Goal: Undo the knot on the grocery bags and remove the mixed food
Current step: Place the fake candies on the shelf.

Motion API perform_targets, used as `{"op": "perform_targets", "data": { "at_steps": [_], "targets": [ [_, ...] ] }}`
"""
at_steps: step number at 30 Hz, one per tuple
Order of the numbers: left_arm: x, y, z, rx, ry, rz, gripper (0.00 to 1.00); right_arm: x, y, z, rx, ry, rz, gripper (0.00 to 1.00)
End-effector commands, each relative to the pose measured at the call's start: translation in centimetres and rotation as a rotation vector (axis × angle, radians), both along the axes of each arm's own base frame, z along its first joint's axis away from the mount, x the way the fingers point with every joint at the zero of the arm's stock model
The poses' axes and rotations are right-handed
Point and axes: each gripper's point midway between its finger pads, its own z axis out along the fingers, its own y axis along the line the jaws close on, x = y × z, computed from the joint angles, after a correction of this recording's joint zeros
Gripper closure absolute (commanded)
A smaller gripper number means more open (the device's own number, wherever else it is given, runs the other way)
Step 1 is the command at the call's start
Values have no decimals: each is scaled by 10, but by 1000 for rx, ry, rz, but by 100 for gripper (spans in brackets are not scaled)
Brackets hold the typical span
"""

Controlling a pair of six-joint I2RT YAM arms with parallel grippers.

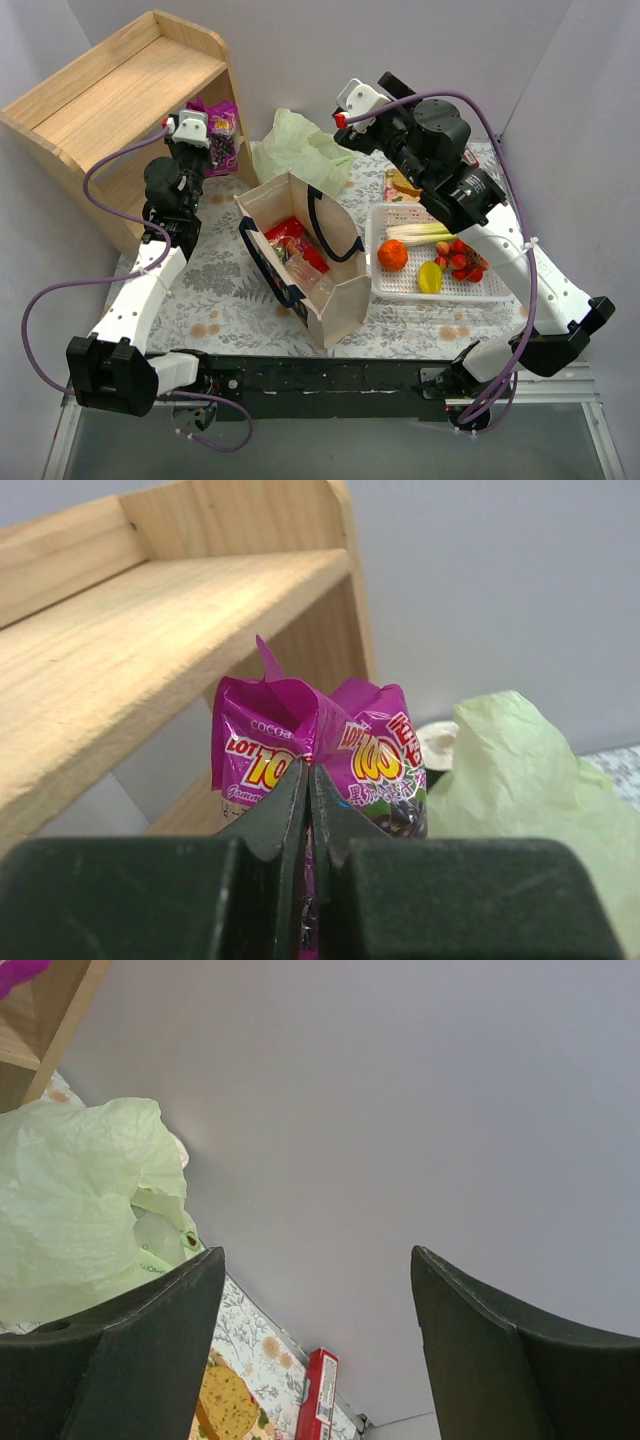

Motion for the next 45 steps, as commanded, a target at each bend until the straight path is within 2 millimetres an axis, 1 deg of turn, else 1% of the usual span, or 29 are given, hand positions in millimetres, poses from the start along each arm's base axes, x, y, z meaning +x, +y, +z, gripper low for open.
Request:
{"op": "perform_targets", "data": {
  "at_steps": [1,4,6,7,9,10,13,14,15,16,17,18,19,21,24,25,28,30,31,32,34,35,37,38,39,41,42,44,45],
  "targets": [
    [-18,23,81,-55,-311,40,100,2,-5,8,19,-12,-25,19],
    [-7,39,76,-47,-328,47,100,7,-2,5,17,-7,-32,19],
    [-5,46,73,-64,-356,55,100,9,-1,3,11,-1,-35,18],
    [0,46,67,-45,-355,31,100,10,0,0,5,4,-37,18],
    [1,47,56,-63,-384,17,100,12,0,-5,-6,16,-43,18],
    [6,64,45,-59,-377,50,100,12,0,-10,-18,28,-43,18],
    [8,70,25,-54,-397,44,100,14,4,-18,-42,52,-37,19],
    [10,73,20,-59,-409,54,100,13,3,-16,-50,58,-33,18],
    [12,75,9,-75,-390,61,100,14,5,-16,-50,63,-29,19],
    [13,78,3,-85,-381,72,100,17,8,-19,-59,71,-26,18],
    [15,80,-4,-93,-366,77,100,17,9,-15,-59,71,-25,19],
    [15,78,-16,-95,-341,72,100,18,10,-14,-58,70,-26,19],
    [14,75,-21,-87,-332,59,100,21,13,-16,-62,76,-26,19],
    [14,70,-33,-57,-308,34,100,23,16,-13,-59,71,-28,19],
    [18,69,-56,-53,-258,32,100,27,22,-18,-72,77,-27,19],
    [20,68,-67,-48,-233,25,100,28,25,-22,-81,84,-24,19],
    [26,67,-85,-61,-197,23,100,29,31,-25,-89,88,-11,19],
    [30,65,-89,-66,-192,18,100,30,34,-27,-93,94,-5,19],
    [35,64,-95,-66,-178,18,100,29,34,-26,-93,94,-4,19],
    [37,62,-90,-63,-193,12,100,30,35,-27,-95,96,-4,19],
    [46,62,-94,-63,-183,11,100,31,35,-31,-103,100,-4,19],
    [50,61,-89,-58,-195,9,100,31,36,-32,-104,100,-4,19],
    [58,60,-89,-52,-194,7,100,30,34,-34,-100,105,-5,19],
    [64,61,-96,-50,-181,8,100,31,34,-38,-103,110,-7,19],
    [69,60,-91,-41,-192,8,100,29,33,-38,-101,110,-7,19],
    [77,62,-93,-40,-184,19,100,29,32,-44,-106,114,-13,19],
    [81,64,-87,-39,-195,29,100,29,30,-44,-103,112,-17,19],
    [89,71,-86,-50,-196,60,92,29,30,-49,-108,116,-21,19],
    [91,77,-78,-53,-213,98,90,28,29,-49,-109,117,-21,19]
  ]
}}
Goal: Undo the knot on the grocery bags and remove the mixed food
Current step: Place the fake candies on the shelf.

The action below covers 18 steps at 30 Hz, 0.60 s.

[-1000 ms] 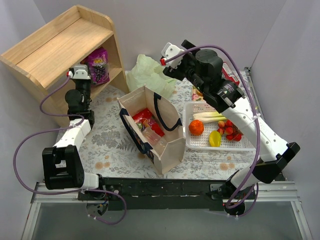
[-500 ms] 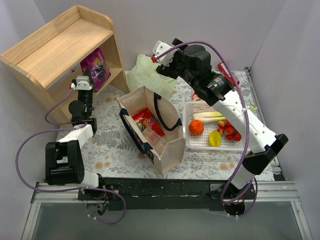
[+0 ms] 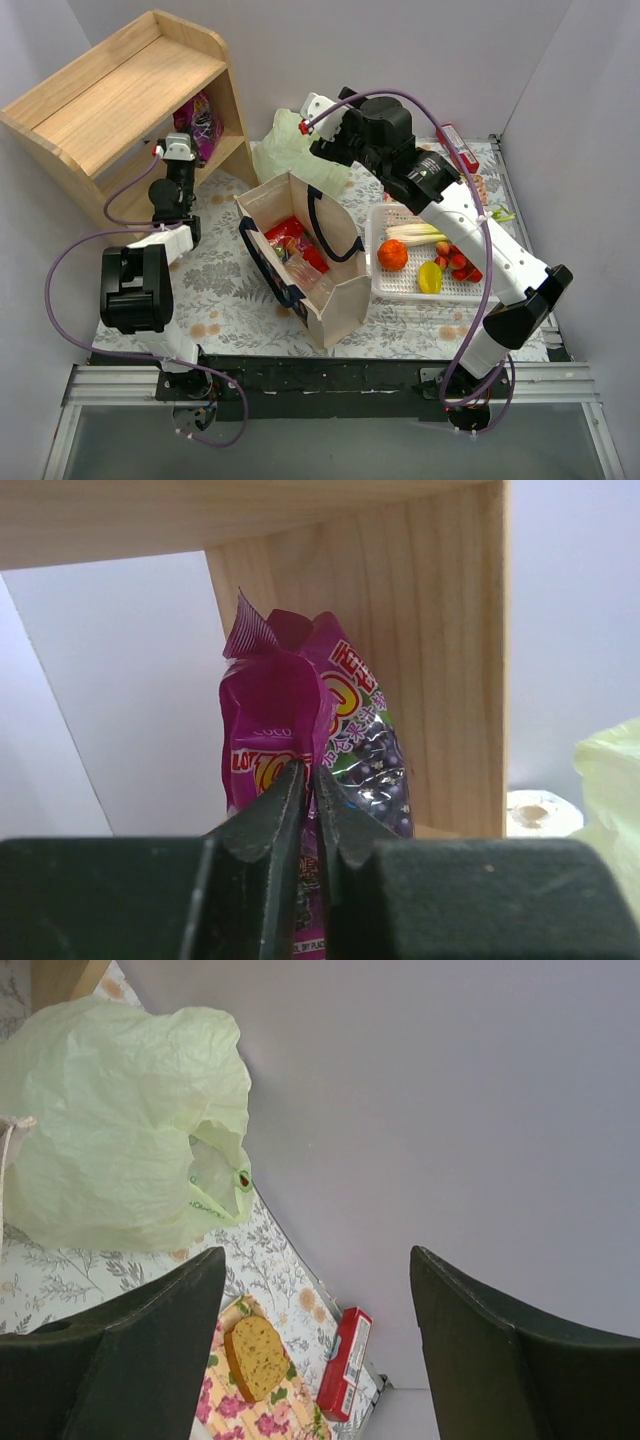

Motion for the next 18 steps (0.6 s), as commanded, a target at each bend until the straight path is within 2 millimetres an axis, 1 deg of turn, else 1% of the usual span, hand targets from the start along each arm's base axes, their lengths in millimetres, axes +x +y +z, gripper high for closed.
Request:
{"op": "perform_targets", "data": {
  "at_steps": [1,4,6,7,8,9,10,12,13,14,15,17,18],
  "targets": [
    [20,18,-7,-25,61,97,90,-8,-9,26,67,-60,-18,19],
    [20,33,4,-43,42,176,89,-6,-9,24,70,-60,-23,19],
    [18,36,10,-41,31,197,84,-5,-9,23,74,-61,-25,19],
    [17,38,9,-28,35,209,81,-5,-8,22,75,-60,-24,19],
    [16,39,10,-24,34,215,75,-5,-7,22,77,-59,-22,19],
    [14,38,12,-19,29,216,73,-5,-6,21,79,-59,-20,20],
    [12,38,9,-14,35,219,73,-4,-6,22,81,-60,-18,19],
    [10,37,8,-7,41,212,73,-4,-4,20,81,-56,-14,19],
    [7,33,10,5,41,192,73,-4,-3,19,82,-54,-11,20],
    [6,31,4,9,56,186,73,-4,-2,18,83,-53,-8,20],
    [5,30,5,6,54,181,73,-4,-3,17,82,-50,-10,20],
    [2,30,3,1,65,179,69,-4,-3,15,81,-46,-7,20],
    [0,30,2,-3,71,177,64,-5,-3,16,86,-44,-8,20]
  ]
}}
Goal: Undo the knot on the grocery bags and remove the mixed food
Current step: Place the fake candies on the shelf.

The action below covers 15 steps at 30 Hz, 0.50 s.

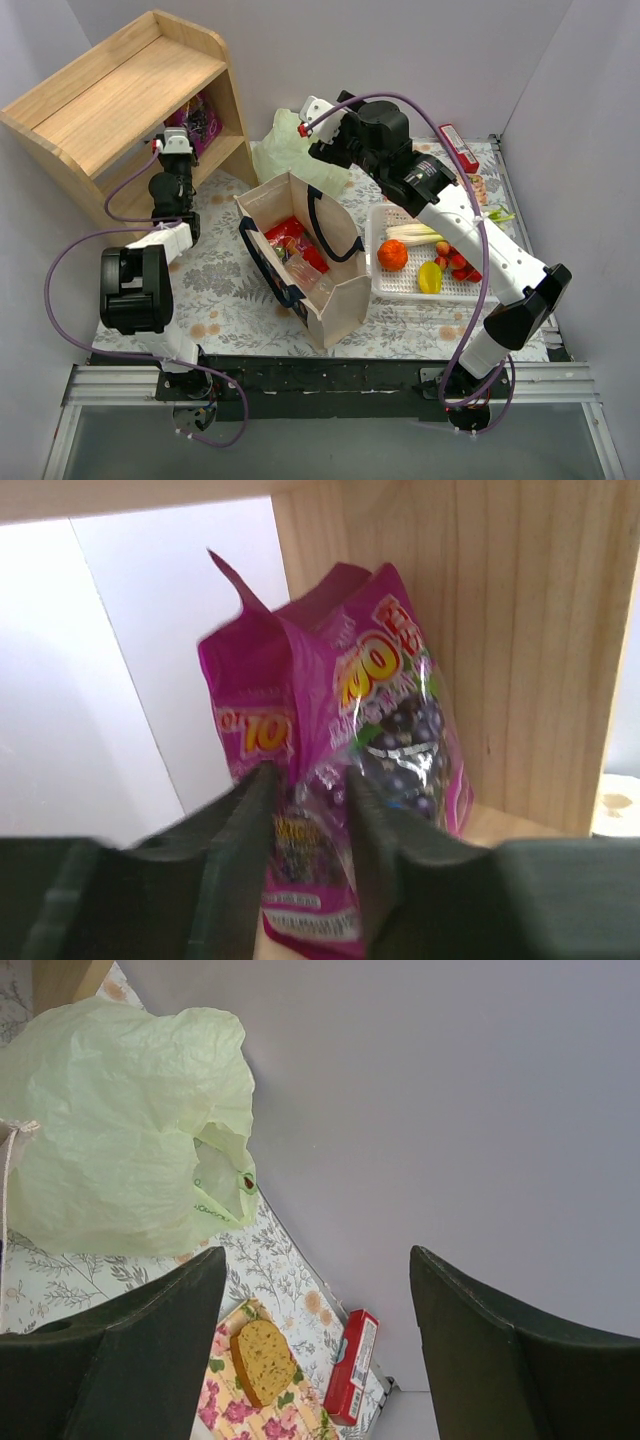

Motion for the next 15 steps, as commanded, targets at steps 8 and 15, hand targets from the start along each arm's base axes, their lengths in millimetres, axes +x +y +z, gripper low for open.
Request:
{"op": "perform_targets", "data": {
  "at_steps": [8,15],
  "targets": [
    [-59,-29,5,34,84,-142,35,-13,-11,27,87,-58,-9,20],
    [-119,-97,-26,12,291,-496,26,-35,-7,-9,106,83,66,20]
  ]
}}
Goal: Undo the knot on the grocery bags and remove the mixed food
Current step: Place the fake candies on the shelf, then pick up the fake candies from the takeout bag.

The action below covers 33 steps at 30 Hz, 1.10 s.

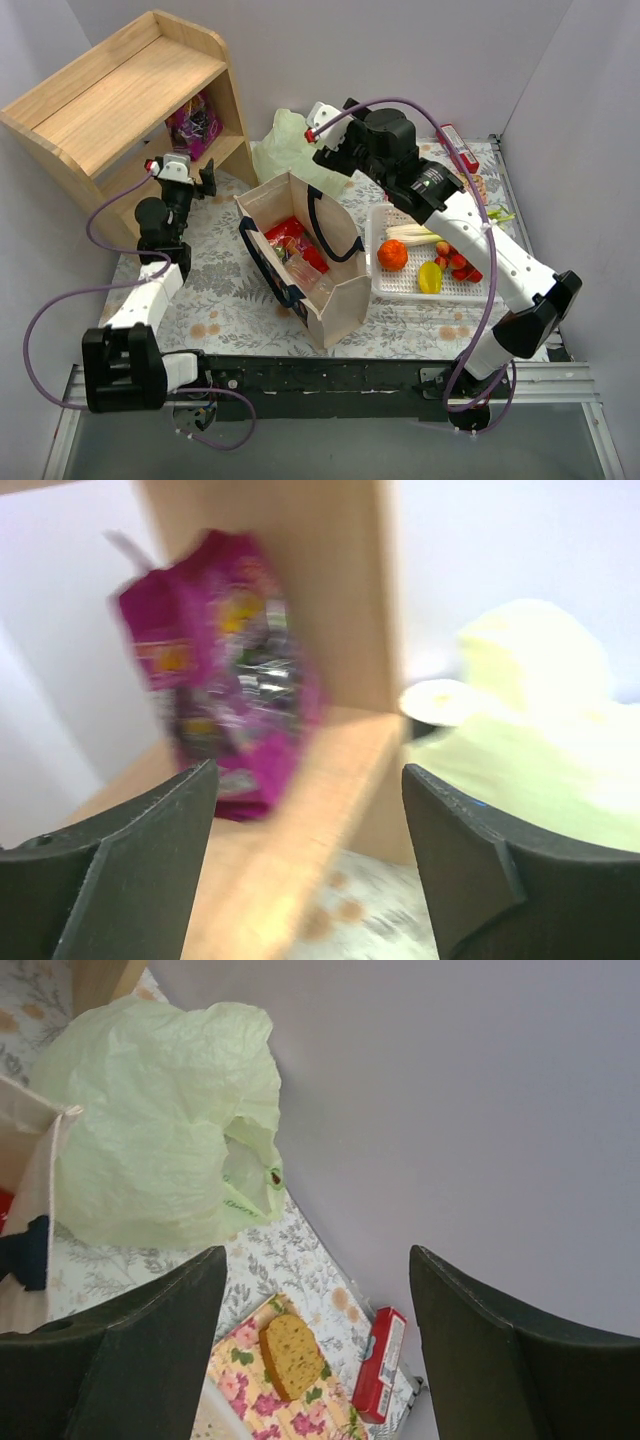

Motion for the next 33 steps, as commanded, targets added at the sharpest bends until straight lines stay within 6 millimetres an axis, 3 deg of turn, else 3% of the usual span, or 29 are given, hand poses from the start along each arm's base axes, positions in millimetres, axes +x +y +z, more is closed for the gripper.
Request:
{"op": "perform_targets", "data": {
  "at_steps": [1,2,3,4,6,7,8,9,11,16,20,22,23,25,26,28,29,31,33],
  "targets": [
    [-44,-57,-16,-9,153,-296,26,-30,-1,-5,81,68,78,20],
    [-50,-65,-16,-10,171,-328,25,-38,-2,-7,98,87,97,20],
    [-58,-71,-29,-18,247,-368,24,-43,-1,-17,91,115,118,20],
    [-71,-83,-15,-6,238,-442,24,-54,5,-38,68,179,170,21],
    [-90,-99,-26,-31,349,-551,21,-72,6,-50,78,237,221,21],
    [-109,-118,-25,2,380,-696,22,-90,15,-66,65,307,314,22],
    [-113,-123,-10,9,383,-734,22,-99,16,-70,62,336,353,23],
    [-124,-135,-12,-27,458,-788,21,-107,19,-75,54,358,395,24],
    [-130,-149,5,-41,489,-860,20,-127,28,-87,54,411,498,27],
    [-127,-167,-3,-4,617,-874,18,-157,54,-107,40,448,681,34],
    [-105,-159,-9,-1,660,-743,18,-157,76,-141,13,488,638,35],
    [-97,-152,-7,9,646,-683,18,-143,84,-156,59,500,538,35],
    [-96,-150,-8,11,647,-671,18,-137,89,-172,116,595,451,35],
    [-94,-148,-6,11,639,-652,18,-125,95,-183,168,646,359,37],
    [-95,-148,-3,8,633,-655,18,-122,102,-200,184,717,317,39],
    [-98,-148,2,10,614,-657,18,-116,110,-208,196,756,283,41],
    [-100,-148,2,15,609,-659,18,-111,113,-227,177,791,245,42],
    [-102,-146,3,22,600,-651,17,-95,112,-237,187,785,142,38],
    [-108,-143,4,34,586,-638,17,-89,114,-260,164,817,88,34]
  ]
}}
